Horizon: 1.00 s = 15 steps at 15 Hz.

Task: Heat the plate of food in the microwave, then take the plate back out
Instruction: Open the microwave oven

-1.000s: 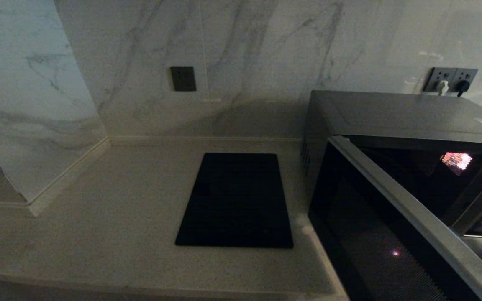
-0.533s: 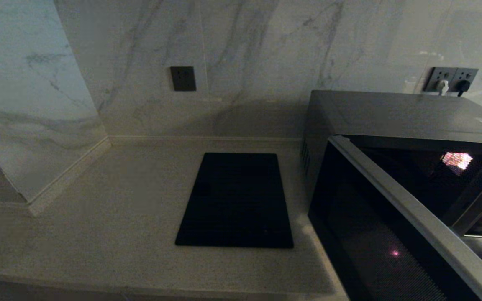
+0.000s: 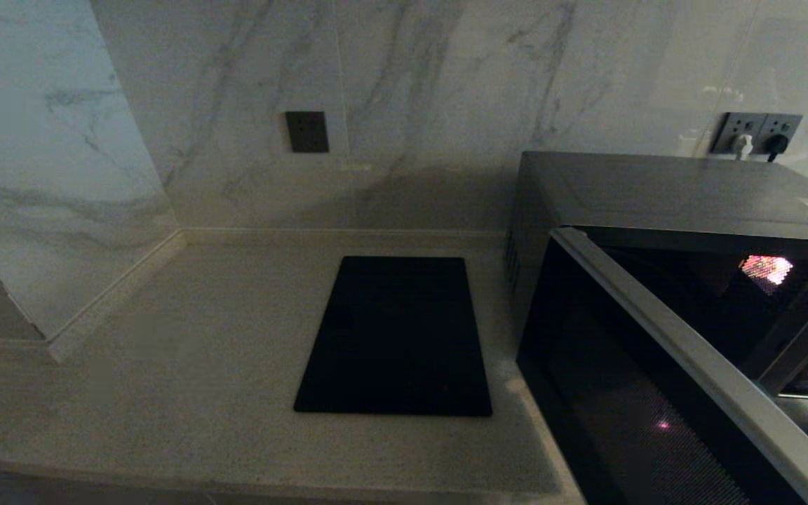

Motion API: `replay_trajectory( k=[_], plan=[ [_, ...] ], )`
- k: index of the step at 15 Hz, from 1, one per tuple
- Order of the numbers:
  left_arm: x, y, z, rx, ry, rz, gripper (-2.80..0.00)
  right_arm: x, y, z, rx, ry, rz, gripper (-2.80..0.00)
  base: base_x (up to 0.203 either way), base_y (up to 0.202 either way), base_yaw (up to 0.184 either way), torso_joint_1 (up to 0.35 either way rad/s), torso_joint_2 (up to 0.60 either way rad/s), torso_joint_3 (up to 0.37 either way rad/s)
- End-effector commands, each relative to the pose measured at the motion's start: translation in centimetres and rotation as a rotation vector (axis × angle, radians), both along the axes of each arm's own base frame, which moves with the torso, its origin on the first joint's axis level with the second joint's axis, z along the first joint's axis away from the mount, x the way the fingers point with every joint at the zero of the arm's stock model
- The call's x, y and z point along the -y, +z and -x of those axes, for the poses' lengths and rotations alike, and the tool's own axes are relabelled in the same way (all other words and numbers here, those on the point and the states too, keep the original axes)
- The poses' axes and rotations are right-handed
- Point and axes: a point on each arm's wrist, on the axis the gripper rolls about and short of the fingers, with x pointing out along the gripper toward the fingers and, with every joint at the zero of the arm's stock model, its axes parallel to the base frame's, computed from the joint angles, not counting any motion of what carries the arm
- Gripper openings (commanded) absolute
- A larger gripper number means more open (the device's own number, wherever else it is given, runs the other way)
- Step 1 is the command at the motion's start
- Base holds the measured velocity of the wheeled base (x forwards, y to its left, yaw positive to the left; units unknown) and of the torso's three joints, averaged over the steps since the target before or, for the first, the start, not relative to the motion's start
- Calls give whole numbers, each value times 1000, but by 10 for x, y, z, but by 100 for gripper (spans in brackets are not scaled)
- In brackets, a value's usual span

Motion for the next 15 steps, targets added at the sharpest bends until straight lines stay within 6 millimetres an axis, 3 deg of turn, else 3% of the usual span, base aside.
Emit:
replay_trajectory(
  k=[1,6,15],
  plan=[
    [0,0,0,-1,1,1,-280,10,-9,15,-20,-62,-33,0,0,0,0,0,0,0],
    [0,0,0,-1,1,1,-280,33,-35,36,-70,-158,-110,0,0,0,0,0,0,0],
    [0,0,0,-1,1,1,-280,81,-105,33,-135,-216,-187,0,0,0,0,0,0,0]
  ],
)
